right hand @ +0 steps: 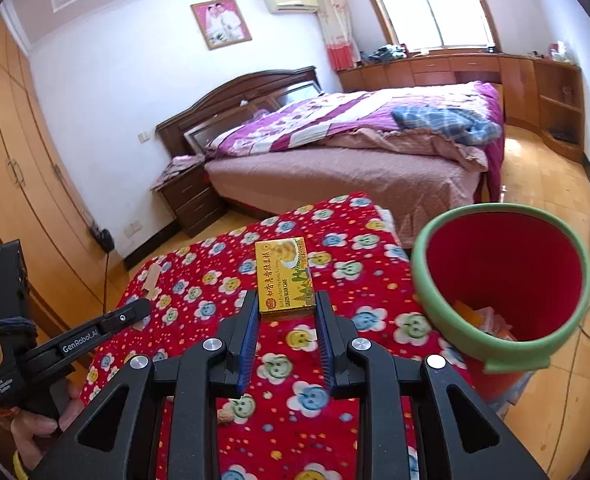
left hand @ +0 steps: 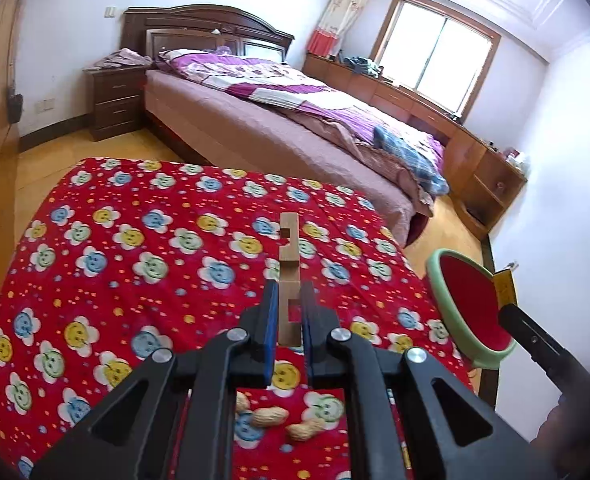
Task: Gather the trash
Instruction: 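Carry the yellow box and the wooden stick to the bucket with both grippers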
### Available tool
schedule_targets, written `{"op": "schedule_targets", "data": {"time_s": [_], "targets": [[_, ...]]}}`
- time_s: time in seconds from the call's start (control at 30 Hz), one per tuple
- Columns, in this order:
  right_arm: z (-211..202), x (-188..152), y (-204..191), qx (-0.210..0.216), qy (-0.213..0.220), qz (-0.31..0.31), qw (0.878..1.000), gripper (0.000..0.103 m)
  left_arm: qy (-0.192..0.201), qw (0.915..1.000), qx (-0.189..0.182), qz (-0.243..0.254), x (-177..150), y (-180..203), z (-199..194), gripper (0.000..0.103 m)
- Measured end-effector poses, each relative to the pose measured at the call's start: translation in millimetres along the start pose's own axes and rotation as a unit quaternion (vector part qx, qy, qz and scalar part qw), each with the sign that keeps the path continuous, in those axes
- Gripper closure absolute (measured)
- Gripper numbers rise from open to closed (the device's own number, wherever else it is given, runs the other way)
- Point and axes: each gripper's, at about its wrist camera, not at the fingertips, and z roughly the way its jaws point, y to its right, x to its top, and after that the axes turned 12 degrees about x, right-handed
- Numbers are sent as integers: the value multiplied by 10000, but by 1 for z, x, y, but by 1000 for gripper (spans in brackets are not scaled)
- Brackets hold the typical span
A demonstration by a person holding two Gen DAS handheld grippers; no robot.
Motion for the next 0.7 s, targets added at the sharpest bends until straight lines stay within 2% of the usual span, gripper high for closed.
{"op": "schedule_targets", "data": {"time_s": [0.3,0.7], "targets": [[-36,-4,31,-248,274,337,9987,76,29,9994,-242,234,-4,33,-7,94],[-65,-10,78,-719,589,726,9930,76,-103,9955,-668,665,-15,88,5,94]]}}
